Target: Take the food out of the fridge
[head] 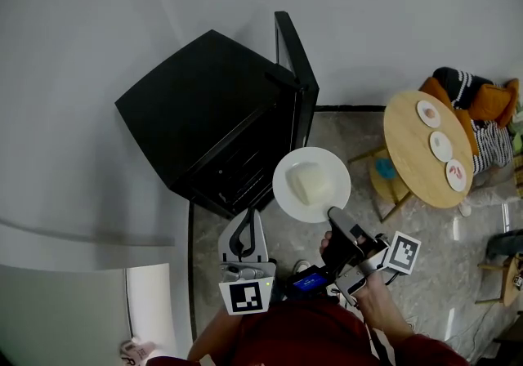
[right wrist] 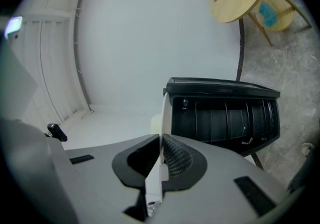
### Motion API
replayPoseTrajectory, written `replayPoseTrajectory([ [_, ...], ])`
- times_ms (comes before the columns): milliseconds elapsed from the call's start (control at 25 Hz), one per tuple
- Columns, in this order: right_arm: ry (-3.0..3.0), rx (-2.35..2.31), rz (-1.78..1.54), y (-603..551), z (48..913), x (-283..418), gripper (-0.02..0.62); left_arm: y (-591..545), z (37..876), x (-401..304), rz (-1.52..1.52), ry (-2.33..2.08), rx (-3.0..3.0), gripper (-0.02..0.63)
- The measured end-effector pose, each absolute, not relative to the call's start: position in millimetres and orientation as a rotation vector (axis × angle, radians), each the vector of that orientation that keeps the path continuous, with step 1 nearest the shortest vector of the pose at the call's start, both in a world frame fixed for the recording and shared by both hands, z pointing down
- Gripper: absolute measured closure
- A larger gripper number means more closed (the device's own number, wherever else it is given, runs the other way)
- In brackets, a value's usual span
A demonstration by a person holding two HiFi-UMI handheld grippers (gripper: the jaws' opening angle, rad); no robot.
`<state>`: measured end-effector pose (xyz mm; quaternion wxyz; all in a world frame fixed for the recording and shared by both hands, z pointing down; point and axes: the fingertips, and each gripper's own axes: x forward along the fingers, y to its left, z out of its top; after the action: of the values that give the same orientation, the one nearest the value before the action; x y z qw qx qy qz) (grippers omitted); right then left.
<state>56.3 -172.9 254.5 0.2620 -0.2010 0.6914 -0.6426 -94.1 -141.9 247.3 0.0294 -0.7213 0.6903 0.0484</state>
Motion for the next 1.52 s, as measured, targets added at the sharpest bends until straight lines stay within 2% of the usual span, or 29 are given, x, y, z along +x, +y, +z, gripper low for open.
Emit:
replayPoseTrajectory([
  [1520, 1.891, -0.483, -1.744, -177, 239, 41, 0.558, -147, 241, -104, 0.154, 2.158, -2.183, 0.592],
])
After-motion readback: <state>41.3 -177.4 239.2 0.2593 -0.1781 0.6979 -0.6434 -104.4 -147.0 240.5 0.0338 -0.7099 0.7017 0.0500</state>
